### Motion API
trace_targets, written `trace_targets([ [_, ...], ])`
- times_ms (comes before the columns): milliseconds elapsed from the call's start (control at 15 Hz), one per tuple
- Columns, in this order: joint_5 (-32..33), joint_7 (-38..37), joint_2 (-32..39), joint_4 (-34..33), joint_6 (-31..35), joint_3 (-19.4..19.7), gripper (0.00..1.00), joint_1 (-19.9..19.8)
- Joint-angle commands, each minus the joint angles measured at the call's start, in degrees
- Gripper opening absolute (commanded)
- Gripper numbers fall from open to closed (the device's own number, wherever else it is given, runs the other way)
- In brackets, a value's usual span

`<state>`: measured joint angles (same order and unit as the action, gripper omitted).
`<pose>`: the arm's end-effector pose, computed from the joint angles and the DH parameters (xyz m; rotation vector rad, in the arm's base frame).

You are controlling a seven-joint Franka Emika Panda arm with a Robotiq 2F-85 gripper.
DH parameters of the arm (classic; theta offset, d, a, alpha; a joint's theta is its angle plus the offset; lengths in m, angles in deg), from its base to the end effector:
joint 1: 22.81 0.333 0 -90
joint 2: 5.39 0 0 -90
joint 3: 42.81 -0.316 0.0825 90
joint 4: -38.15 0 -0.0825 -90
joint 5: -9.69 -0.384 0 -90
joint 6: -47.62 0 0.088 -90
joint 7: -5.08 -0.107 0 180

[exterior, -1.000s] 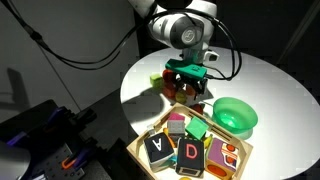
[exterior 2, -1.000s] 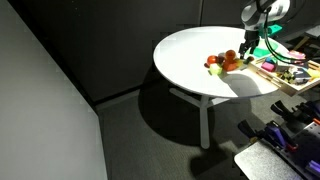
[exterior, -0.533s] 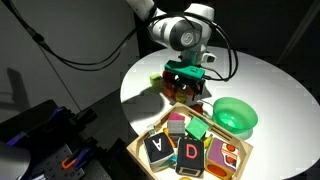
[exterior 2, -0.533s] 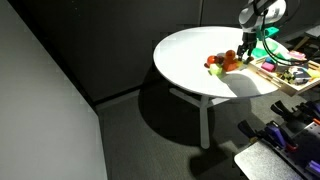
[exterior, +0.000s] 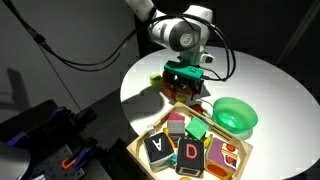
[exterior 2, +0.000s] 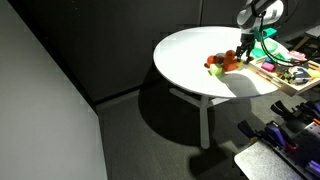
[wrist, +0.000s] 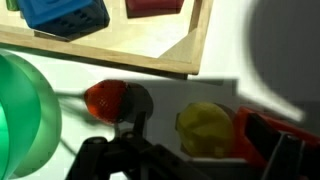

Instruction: Put the yellow ball in the green bowl then put the green block on the table.

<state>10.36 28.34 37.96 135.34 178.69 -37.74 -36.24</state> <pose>0.6218 -0.2038 0.1437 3.1165 0.1725 -0.2773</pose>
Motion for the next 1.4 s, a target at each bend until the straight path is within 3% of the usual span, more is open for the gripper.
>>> trace_targets([
  [0, 1.65, -1.33, 0.95, -2.34, -1.88, -0.49, 1.0, -0.09],
  [1333, 1.59, -1.83, 2.99, -5.33, -3.38, -0.4, 1.0, -0.14],
])
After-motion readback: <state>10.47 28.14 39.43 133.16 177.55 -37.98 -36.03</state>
